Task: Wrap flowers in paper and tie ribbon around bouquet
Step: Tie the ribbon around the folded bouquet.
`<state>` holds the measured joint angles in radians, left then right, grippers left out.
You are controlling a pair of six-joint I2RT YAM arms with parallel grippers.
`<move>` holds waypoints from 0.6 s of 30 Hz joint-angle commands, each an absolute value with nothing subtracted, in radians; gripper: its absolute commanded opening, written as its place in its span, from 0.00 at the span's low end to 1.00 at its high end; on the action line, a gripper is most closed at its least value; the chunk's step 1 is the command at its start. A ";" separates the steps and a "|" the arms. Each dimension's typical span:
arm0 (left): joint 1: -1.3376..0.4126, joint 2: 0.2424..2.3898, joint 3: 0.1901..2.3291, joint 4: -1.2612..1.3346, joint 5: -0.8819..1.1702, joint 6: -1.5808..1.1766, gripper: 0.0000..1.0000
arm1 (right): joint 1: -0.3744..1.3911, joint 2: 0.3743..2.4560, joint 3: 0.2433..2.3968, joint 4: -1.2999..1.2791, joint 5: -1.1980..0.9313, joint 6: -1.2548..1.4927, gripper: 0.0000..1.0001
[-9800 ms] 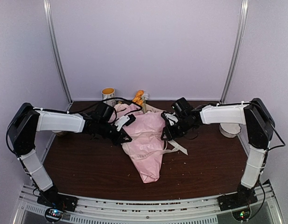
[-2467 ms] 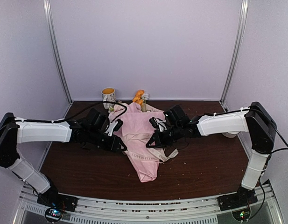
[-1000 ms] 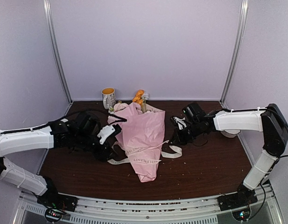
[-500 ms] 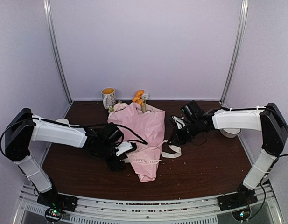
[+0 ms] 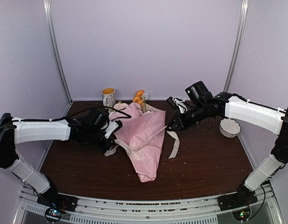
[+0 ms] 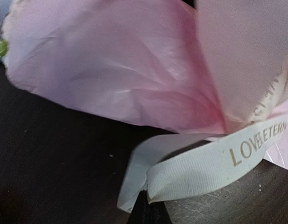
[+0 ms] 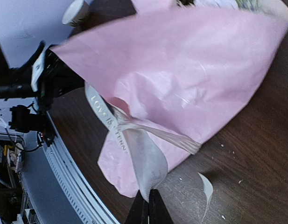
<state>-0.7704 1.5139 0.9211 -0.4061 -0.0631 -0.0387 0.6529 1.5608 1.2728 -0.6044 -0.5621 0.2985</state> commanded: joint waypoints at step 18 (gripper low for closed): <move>-0.381 1.268 0.723 -0.107 0.015 -0.543 0.00 | 0.787 1.684 1.772 -0.699 -0.500 0.191 0.00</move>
